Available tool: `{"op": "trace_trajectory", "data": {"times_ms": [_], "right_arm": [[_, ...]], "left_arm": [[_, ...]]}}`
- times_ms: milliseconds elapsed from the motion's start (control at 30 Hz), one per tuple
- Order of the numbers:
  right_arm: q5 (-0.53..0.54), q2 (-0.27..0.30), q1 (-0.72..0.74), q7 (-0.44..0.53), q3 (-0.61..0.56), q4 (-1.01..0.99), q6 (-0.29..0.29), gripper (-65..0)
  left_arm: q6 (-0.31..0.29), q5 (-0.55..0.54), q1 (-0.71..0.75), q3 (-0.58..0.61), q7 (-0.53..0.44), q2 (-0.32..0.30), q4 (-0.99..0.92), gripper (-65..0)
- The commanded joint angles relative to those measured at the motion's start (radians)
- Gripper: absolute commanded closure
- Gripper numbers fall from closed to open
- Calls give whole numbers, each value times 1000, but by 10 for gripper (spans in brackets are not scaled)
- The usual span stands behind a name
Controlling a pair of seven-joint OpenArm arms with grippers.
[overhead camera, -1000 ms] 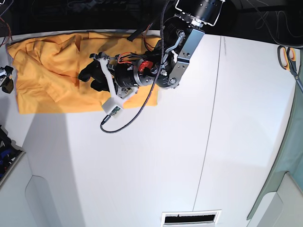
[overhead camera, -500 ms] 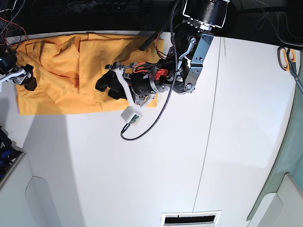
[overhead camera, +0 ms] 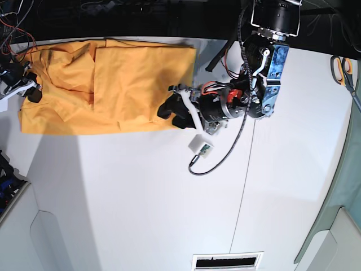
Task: Layout the t-shirt on the table in an organized manner, then fold the t-shirt properly
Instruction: 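Carry the hem end with the left gripper over toward the collar end, then fold the collar end with the right gripper onto the folded stack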
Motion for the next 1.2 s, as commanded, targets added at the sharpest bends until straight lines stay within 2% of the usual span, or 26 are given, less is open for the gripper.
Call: {"op": "trace_trajectory", "data": {"times_ms": [0, 133, 267, 467, 567, 667, 800, 1067, 1100, 1167], "right_arm": [[5, 37, 18, 19, 8, 17, 0, 0], [2, 64, 24, -2, 12, 71, -1, 0], [30, 55, 23, -93, 11, 200, -3, 0], [116, -8, 21, -253, 11, 411, -7, 0], [134, -57, 12, -266, -4, 497, -7, 0], [130, -98, -2, -267, -65, 566, -7, 0], [98, -129, -48, -264, -200, 628, -7, 0], [-71, -188, -118, -214, -430, 681, -8, 0], [-90, -194, -117, -212, -456, 680, -8, -9], [-130, -202, -114, -194, -503, 680, -10, -204]], "left_arm": [[-3, -21, -5, -25, -17, -15, 18, -356], [24, -22, 65, -127, -17, -53, 18, -356], [24, -56, 157, -127, -24, -47, 17, -356], [24, -7, 225, -21, -89, 27, 2, -356], [63, 26, 214, 6, -102, 69, -44, -356], [80, 49, 185, 7, -110, 98, -113, -356], [80, 50, 143, 6, -113, 101, -204, -356], [80, 50, 101, 6, -119, 97, -266, -356], [80, 50, 100, 6, -119, 97, -266, -356], [79, 47, 100, 6, -119, 97, -266, -356]]}}
